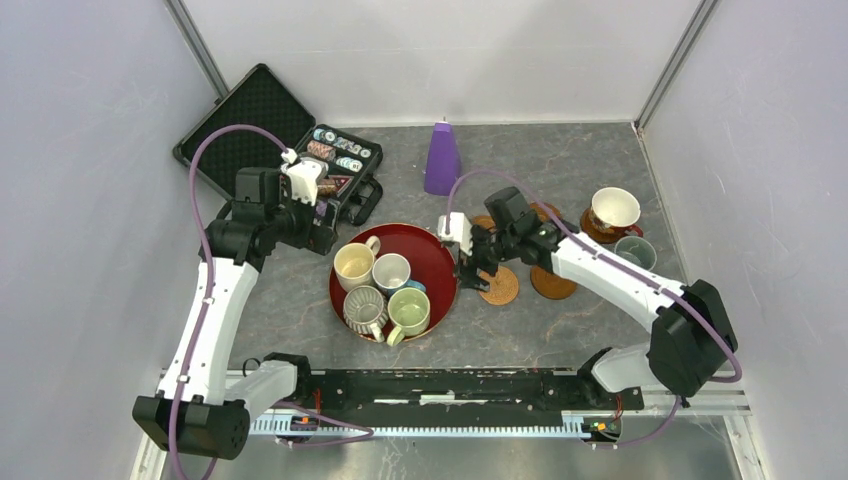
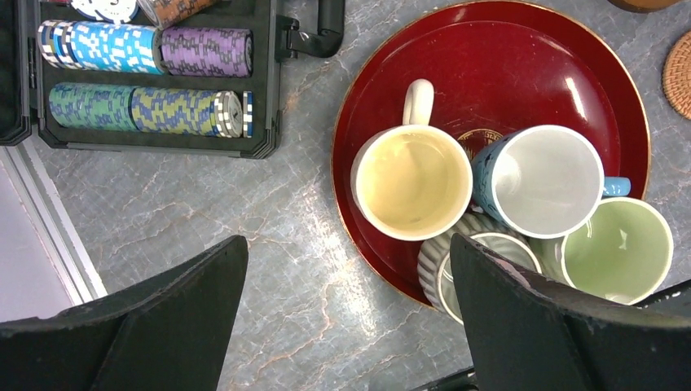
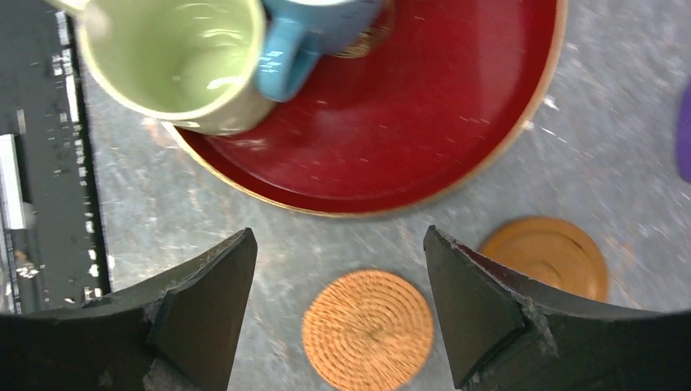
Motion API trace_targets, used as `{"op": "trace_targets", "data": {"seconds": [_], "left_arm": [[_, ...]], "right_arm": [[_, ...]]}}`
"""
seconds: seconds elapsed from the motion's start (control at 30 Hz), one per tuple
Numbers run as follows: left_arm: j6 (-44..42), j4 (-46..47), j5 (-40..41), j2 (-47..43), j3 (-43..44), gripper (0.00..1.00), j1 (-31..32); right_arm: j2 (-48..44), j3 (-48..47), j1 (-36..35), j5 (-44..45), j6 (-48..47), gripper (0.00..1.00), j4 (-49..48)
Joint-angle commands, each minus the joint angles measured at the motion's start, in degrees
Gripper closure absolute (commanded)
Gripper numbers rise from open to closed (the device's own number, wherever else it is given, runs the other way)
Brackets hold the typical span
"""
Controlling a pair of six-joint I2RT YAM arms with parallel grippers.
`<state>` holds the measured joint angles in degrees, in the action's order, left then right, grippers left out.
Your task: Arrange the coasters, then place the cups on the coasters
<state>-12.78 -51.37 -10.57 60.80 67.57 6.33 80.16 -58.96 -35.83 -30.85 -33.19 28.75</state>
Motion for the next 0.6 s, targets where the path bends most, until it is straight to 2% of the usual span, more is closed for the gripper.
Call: {"op": "trace_targets", "data": {"seconds": [0.0,0.2,0.4,0.57], "left_arm": [[0.19,-1.27,0.2,-2.85,-1.18,0.0,-0.31],[-1.09,-2.15,-3.24,-4.49,-3.37,0.0,-0.35],[-0.82,-2.13,-4.81,-4.99,-3.78,0.0,-0.35],[-0.78,-2.06,-4.99,-4.66,-2.97,0.0,-0.35]], "right_arm": [[-3.66,5.85,-6.05,-1.77,1.59,0.18,-5.76],[-7.61,14.96,-10.75,0.44,7.94,0.2,-14.74],[-3.49,10.91,-10.75,6.8,10.96,0.35,-19.35],[-0.83,9.74,-10.81,6.92,12.2,0.38,-22.35]]}}
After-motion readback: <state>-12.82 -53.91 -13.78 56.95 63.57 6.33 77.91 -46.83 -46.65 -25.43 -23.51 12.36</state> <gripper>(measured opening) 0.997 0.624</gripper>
